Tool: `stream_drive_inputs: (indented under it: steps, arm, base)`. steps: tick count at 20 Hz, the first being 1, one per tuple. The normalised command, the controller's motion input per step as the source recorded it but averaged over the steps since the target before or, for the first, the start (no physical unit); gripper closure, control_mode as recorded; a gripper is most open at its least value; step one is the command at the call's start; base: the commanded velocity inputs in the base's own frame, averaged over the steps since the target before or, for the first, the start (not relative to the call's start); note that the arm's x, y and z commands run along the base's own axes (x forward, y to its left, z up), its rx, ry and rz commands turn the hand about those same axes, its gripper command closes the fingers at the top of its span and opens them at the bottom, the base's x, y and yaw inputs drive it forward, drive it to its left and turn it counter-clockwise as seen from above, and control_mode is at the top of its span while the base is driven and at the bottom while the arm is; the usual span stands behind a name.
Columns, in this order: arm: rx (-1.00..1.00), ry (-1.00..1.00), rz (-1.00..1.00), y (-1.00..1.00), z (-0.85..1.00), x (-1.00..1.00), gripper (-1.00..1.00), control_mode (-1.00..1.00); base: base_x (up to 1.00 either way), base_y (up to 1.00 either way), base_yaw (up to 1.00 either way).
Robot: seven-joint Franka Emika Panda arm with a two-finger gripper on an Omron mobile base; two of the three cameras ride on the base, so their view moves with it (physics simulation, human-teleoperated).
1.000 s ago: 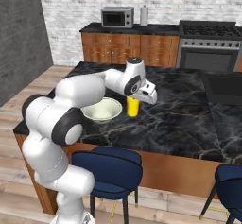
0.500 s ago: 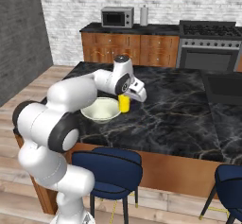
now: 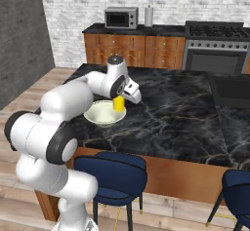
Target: Place the cup inside the bowl on the dining table and move the bowl to any counter.
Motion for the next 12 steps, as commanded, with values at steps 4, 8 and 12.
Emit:
stream_drive_inputs:
  steps: [4,8,12]
  arm:
    - [0.13,-0.01,0.00,0.27,0.06,-0.04,1.00,-1.00]
    - [0.09,0.00,0.00,0.28,0.00,-0.03,1.00,-1.00]
    - [0.00,0.00,0.00,0.39,0.00,0.00,1.00,-1.00]
  base:
    - [0.00,0.00,0.00]
    - [0.00,0.00,0.00]
    - [0.00,0.00,0.00]
